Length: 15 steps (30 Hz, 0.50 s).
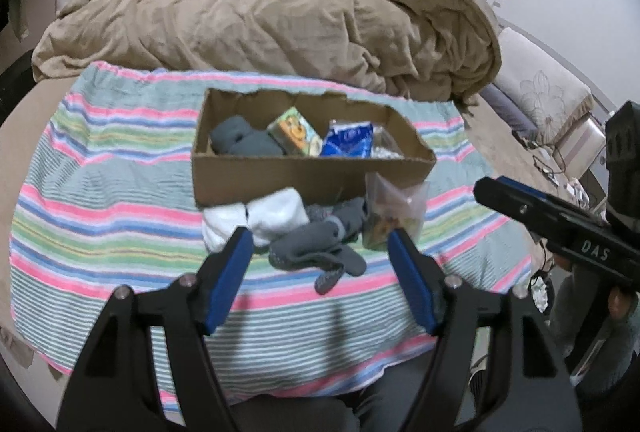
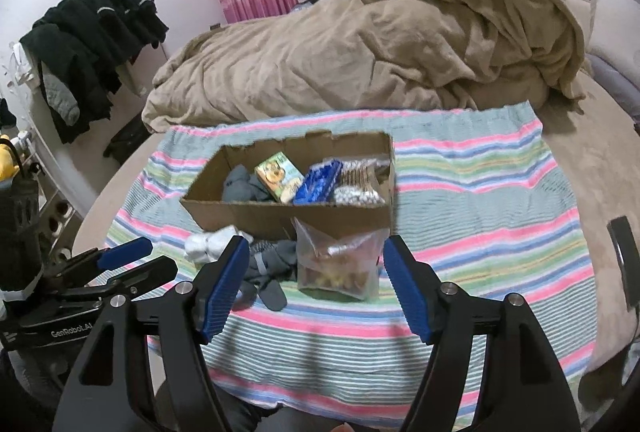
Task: Organize objects
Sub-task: 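Grasp the second grey sock with the left gripper while the right gripper grasps the snack bag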
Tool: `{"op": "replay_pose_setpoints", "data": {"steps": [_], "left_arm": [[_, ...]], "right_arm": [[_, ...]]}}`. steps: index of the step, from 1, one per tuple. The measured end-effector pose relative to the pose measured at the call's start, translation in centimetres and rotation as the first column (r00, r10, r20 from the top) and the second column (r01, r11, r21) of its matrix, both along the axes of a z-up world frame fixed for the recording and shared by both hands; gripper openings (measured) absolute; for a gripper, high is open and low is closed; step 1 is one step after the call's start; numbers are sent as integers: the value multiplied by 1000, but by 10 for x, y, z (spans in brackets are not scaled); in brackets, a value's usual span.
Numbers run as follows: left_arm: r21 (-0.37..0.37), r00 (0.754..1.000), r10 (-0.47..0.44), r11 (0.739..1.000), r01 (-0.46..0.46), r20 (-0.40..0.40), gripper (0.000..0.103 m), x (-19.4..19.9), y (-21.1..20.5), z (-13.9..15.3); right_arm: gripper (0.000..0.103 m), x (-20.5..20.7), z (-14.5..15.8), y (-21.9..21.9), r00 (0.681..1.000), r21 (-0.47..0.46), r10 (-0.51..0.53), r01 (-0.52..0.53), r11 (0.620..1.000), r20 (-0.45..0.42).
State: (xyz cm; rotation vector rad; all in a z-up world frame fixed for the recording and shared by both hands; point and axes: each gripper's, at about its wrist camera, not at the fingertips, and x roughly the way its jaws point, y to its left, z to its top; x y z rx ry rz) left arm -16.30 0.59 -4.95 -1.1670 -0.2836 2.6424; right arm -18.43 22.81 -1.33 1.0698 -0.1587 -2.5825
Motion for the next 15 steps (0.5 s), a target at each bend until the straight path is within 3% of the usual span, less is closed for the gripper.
{"op": "replay_pose_setpoints", "data": {"steps": [15], "left_arm": [[12, 997, -15, 1000, 14, 76, 71, -25, 9, -44]], "right_arm": [[73, -22, -45, 1, 997, 8, 1, -1, 1000, 80]]}}
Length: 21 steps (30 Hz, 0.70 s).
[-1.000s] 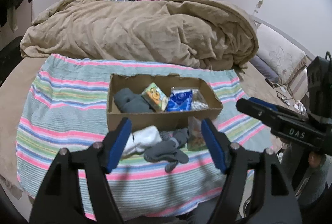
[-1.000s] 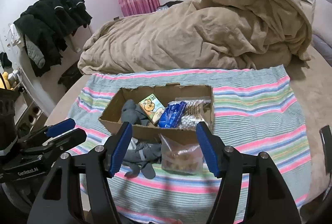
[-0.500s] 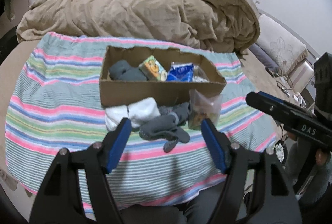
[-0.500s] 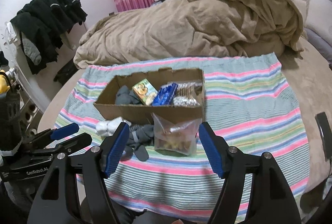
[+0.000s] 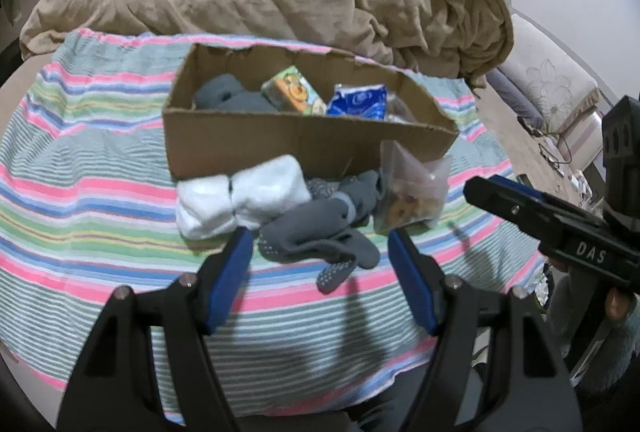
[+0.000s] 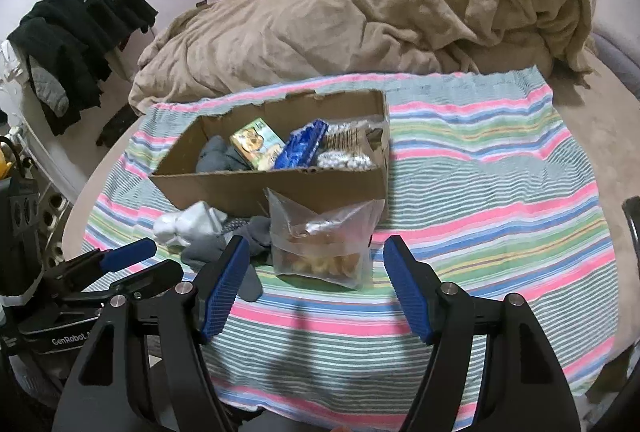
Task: Organize objects
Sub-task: 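Grasp the second grey sock with the left gripper while the right gripper grasps the snack bag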
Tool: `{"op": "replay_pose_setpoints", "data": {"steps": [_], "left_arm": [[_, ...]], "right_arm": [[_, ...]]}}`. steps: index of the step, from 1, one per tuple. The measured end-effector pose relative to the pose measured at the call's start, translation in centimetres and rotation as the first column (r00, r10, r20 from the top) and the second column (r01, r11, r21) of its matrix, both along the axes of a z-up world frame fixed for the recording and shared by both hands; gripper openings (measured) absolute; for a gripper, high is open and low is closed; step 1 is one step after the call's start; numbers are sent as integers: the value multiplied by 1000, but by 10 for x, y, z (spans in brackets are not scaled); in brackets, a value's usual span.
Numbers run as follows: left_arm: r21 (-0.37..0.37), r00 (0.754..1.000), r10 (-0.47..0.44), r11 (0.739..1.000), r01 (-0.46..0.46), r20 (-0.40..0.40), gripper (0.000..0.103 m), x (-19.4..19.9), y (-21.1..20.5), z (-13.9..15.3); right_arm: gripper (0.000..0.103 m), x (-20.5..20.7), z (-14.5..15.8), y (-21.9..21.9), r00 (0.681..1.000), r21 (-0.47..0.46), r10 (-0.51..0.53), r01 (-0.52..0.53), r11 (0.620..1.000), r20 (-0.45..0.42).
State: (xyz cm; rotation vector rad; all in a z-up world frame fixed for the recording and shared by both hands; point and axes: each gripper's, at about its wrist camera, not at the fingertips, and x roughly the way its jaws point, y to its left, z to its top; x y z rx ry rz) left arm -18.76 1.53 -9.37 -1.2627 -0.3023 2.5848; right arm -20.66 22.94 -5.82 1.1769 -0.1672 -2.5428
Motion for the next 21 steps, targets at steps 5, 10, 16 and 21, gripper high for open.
{"op": "replay_pose_setpoints", "data": {"steps": [5, 10, 16, 21], "left_arm": [[5, 1000, -7, 1000, 7, 26, 71, -8, 5, -13], [1, 998, -2, 1000, 2, 55, 71, -18, 10, -25], [-10, 998, 3, 1000, -2, 67, 57, -26, 14, -34], [-14, 998, -8, 1000, 9, 61, 43, -27, 19, -34]], "right_arm": [[73, -9, -14, 0, 1000, -4, 5, -4, 1000, 25], [73, -18, -26, -2, 999, -8, 17, -16, 1000, 43], [73, -30, -40, -4, 998, -13, 24, -24, 1000, 66], [74, -36, -45, -6, 996, -36, 36, -34, 999, 84]]}}
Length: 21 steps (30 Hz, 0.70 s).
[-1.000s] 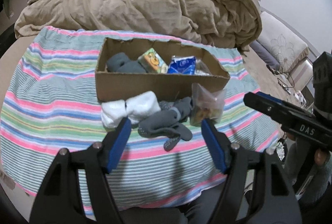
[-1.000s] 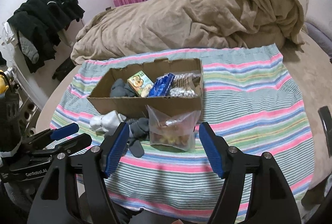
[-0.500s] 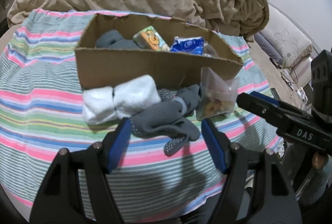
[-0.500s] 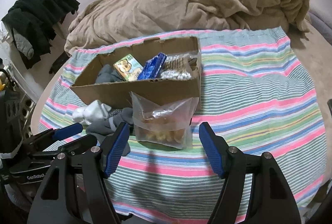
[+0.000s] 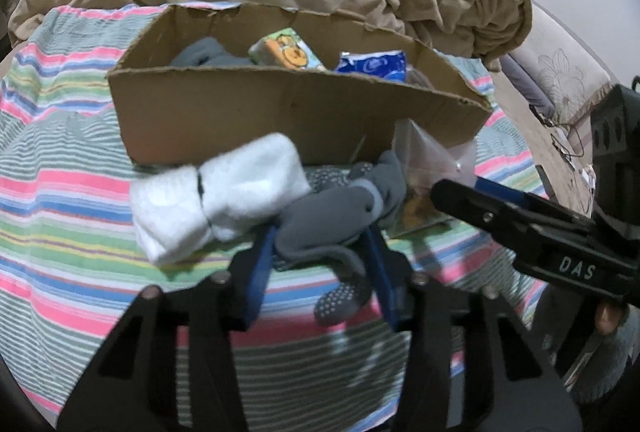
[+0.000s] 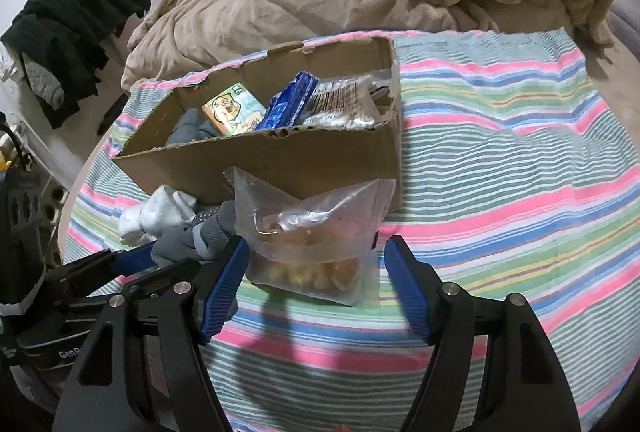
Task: Organize objects
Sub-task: 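Grasp the second grey sock with the left gripper while the right gripper grasps the snack bag, then lower the grey sock into the box with the left gripper while the right gripper lowers the snack bag in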
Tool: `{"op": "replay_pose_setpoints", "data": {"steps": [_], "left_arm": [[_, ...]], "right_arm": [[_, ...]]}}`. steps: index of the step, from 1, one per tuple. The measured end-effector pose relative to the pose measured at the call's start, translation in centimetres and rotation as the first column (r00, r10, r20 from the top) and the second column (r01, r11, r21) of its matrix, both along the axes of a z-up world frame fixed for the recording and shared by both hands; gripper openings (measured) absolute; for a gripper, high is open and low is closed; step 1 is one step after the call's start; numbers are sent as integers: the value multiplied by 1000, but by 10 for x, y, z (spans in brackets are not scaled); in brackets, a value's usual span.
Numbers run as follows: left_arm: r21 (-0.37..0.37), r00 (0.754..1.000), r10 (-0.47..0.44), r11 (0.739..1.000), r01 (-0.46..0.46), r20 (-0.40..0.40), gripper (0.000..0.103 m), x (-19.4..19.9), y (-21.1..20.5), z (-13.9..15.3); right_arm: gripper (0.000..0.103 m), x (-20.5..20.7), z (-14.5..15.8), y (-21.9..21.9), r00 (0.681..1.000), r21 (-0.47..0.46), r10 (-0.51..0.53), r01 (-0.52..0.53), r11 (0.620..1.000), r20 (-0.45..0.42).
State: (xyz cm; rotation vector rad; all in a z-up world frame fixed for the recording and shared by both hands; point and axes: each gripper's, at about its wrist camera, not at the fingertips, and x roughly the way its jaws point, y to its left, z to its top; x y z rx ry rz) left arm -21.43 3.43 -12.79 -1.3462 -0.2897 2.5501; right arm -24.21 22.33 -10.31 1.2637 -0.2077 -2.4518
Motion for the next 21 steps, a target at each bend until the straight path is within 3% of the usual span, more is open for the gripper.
{"op": "replay_pose_setpoints", "data": {"steps": [5, 7, 10, 21], "left_arm": [[-8, 999, -35, 999, 35, -14, 35, 7, 11, 5], [-9, 999, -45, 999, 45, -21, 34, 10, 14, 8], [-3, 998, -55, 998, 55, -26, 31, 15, 18, 11], [11, 997, -46, 999, 46, -66, 27, 31, 14, 34]], "right_arm": [[74, 0, -4, -4, 1000, -3, 10, -10, 1000, 5], [63, 1, -4, -2, 1000, -19, 7, -7, 1000, 13], [58, 5, -1, 2, 1000, -14, -2, 2, 1000, 10], [57, 25, 19, 21, 999, -27, -46, 45, 999, -24]]}}
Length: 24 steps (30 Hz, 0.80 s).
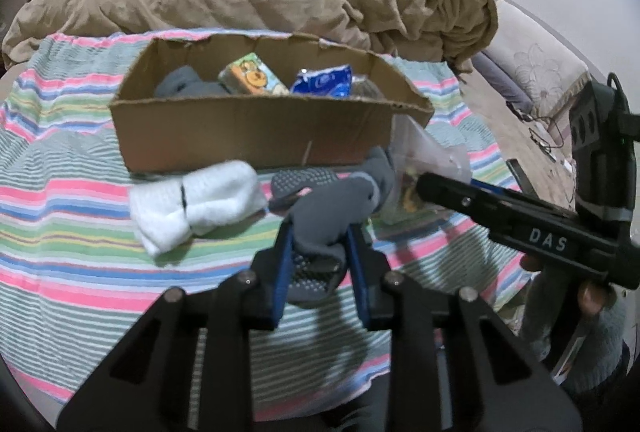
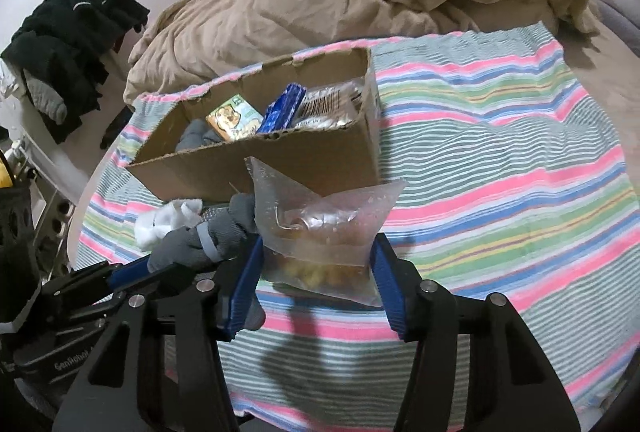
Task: Organize objects
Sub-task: 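Lower the grey sock into the box with the left gripper while the right gripper lowers the snack bag in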
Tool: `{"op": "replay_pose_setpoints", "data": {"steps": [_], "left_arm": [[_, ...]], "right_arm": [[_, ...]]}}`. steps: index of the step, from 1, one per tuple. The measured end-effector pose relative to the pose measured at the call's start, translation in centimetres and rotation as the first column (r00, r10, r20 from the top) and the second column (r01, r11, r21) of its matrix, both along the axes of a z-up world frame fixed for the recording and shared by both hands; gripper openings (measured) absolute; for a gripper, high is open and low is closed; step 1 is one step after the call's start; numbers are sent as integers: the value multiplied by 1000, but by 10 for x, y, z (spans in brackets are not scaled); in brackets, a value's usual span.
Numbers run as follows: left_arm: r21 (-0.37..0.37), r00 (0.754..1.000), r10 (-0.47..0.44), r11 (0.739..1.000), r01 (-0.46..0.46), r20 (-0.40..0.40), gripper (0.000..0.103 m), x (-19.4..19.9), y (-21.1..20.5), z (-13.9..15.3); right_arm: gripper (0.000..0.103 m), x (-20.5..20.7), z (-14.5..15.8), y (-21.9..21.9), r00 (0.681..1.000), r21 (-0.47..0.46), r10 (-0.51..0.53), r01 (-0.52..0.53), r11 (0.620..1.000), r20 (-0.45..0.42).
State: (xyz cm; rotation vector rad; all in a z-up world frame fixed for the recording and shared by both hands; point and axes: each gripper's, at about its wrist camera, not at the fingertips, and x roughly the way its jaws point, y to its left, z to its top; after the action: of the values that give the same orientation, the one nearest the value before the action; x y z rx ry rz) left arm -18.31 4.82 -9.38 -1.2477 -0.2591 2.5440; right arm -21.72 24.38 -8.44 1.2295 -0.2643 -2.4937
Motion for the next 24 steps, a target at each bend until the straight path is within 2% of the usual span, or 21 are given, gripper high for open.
{"op": "replay_pose_setpoints", "data": {"steps": [13, 15, 20, 22, 24], "left_arm": [[29, 998, 41, 999, -39, -56, 27, 18, -23, 33], [33, 996, 50, 998, -47, -73, 24, 20, -28, 41], [19, 995, 47, 999, -45, -92, 22, 19, -31, 47], [-8, 999, 0, 1000, 0, -47, 25, 13, -24, 37], [-11, 1000, -22, 1000, 22, 17, 35, 8, -18, 23]], "right_arm": [[57, 17, 36, 12, 997, -10, -27, 27, 1000, -68], [57, 19, 41, 13, 996, -11, -28, 27, 1000, -81], [57, 19, 47, 11, 995, -15, -28, 26, 1000, -92], [57, 19, 45, 12, 996, -15, -27, 26, 1000, -87], [57, 19, 42, 12, 997, -16, -27, 26, 1000, -78]]}}
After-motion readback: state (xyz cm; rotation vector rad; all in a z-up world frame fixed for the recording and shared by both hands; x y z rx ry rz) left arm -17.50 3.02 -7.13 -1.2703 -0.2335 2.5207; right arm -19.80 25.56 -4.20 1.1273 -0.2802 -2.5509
